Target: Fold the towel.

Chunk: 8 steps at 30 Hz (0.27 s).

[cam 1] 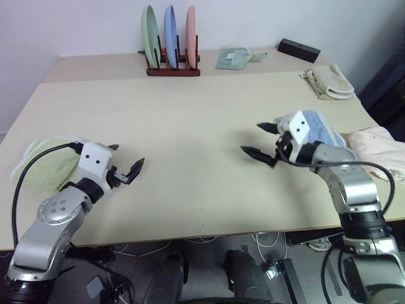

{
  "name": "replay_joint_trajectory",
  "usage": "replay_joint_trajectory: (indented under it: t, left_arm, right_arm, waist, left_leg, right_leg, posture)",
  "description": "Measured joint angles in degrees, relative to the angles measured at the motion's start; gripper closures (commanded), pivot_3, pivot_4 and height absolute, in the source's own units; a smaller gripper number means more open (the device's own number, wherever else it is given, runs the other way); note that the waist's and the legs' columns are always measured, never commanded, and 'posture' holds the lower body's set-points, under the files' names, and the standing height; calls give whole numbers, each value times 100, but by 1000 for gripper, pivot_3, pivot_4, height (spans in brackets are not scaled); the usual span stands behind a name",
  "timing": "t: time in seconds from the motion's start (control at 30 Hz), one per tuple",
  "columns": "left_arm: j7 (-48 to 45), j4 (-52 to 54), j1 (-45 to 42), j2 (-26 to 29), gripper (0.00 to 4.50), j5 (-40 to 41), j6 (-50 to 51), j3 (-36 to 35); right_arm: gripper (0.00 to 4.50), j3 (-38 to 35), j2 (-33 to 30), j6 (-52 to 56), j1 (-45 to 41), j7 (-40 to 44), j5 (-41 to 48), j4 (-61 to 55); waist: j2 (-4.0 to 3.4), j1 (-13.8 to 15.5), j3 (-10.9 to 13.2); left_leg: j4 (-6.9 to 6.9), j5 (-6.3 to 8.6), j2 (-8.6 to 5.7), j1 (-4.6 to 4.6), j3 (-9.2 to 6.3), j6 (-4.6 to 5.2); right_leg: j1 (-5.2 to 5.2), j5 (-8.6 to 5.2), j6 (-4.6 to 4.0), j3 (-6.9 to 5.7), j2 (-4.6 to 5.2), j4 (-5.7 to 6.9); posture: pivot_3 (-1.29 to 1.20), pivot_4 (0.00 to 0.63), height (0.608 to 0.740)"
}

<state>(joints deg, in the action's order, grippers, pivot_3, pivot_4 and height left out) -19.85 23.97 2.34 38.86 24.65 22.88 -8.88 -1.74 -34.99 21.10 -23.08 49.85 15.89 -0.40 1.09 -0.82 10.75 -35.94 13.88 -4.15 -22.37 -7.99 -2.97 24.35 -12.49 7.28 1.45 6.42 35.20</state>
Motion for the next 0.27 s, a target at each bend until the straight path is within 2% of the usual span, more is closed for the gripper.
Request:
replay_joint_trajectory:
  t: [0.27]
  left_arm:
    - [-437, -193, -58, -261, 422, -124, -112, 29]
  right_arm:
    - [0, -171, -119, 48, 149, -41, 55, -51]
  waist:
    - [-10, 10, 6]
  left_leg:
    - [-8, 0, 0, -2, 0, 1]
  right_leg:
    - [1, 1, 1, 0, 2, 4]
  posture:
    - [0, 150, 740]
